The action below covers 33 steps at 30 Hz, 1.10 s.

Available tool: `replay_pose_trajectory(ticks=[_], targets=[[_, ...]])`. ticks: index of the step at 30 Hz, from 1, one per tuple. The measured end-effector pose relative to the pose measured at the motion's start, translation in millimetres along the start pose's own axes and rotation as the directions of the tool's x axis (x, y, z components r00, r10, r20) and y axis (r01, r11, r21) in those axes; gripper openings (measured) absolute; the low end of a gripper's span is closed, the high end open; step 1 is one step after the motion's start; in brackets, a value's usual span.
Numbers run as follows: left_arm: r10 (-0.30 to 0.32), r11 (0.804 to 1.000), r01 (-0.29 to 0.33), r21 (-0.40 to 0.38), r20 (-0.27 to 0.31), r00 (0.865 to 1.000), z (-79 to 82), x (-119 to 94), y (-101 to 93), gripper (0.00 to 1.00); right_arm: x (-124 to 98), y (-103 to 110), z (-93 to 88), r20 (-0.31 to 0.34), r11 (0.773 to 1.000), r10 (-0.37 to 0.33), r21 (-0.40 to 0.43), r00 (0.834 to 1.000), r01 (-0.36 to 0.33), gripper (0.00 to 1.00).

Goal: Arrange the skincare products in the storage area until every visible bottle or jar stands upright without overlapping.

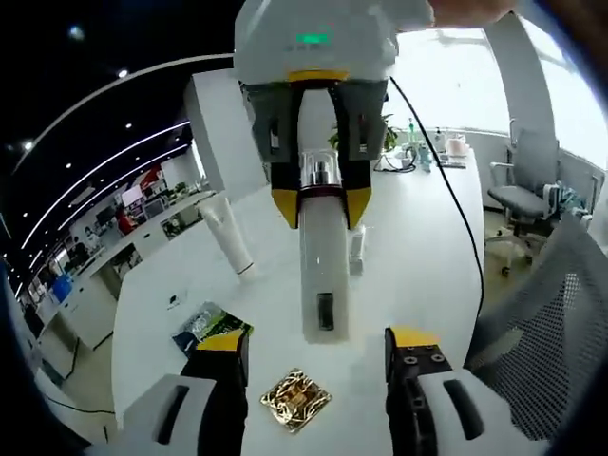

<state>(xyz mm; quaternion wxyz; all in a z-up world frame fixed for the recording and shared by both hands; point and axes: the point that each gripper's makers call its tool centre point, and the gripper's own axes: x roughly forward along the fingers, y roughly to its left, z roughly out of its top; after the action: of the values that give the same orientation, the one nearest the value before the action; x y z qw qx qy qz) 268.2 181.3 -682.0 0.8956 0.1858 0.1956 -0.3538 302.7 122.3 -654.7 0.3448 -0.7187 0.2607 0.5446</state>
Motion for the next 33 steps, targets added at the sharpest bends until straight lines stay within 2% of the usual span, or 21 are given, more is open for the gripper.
replay_pose_trajectory(ticks=[3,9,13,16,19,22,25,29,33], targets=[[0.002,1.0,-0.002,0.007,0.018,1.0,6.1,5.4,-3.9,0.57,-12.6,3.7,11.2,0.02,0.999,-0.02,-0.042,1.0,0.021,0.23],[0.0,1.0,0.0,-0.012,0.036,0.999,16.0,14.8,-9.8,0.52,-24.6,1.7,21.9,0.032,0.998,-0.04,-0.051,0.999,0.042,0.23],[0.011,1.0,-0.012,0.019,0.066,0.998,28.3,16.3,-10.0,0.41,-27.2,0.1,25.5,0.041,0.998,-0.045,-0.045,0.998,0.047,0.23],[0.013,0.999,-0.016,0.041,0.081,0.997,33.8,17.5,-10.1,0.37,-27.6,0.2,28.5,0.044,0.997,-0.048,-0.058,0.998,0.051,0.23],[0.011,0.997,-0.018,0.074,0.083,0.996,35.2,19.5,-11.8,0.33,-27.8,-2.0,29.9,0.043,0.997,-0.049,-0.061,0.998,0.051,0.24],[0.007,0.997,-0.013,0.072,0.075,0.997,32.7,20.7,-9.1,0.32,-26.9,-2.0,30.5,0.041,0.997,-0.044,-0.064,0.998,0.047,0.24],[-0.019,1.0,0.018,0.01,0.069,0.997,31.2,21.2,-8.1,0.3,-25.7,-1.9,31.1,0.044,0.998,-0.037,-0.057,0.998,0.04,0.24],[-0.029,0.999,0.028,0.017,0.061,0.998,31.5,19.6,-5.8,0.29,-24.3,-3.4,31.7,0.044,0.998,-0.032,-0.045,0.999,0.034,0.24],[-0.067,0.998,0.068,-0.006,0.064,0.996,27.9,22.1,-9.8,0.28,-19.5,-0.9,31.4,0.037,1.0,0.004,-0.03,0.999,-0.003,0.24]])
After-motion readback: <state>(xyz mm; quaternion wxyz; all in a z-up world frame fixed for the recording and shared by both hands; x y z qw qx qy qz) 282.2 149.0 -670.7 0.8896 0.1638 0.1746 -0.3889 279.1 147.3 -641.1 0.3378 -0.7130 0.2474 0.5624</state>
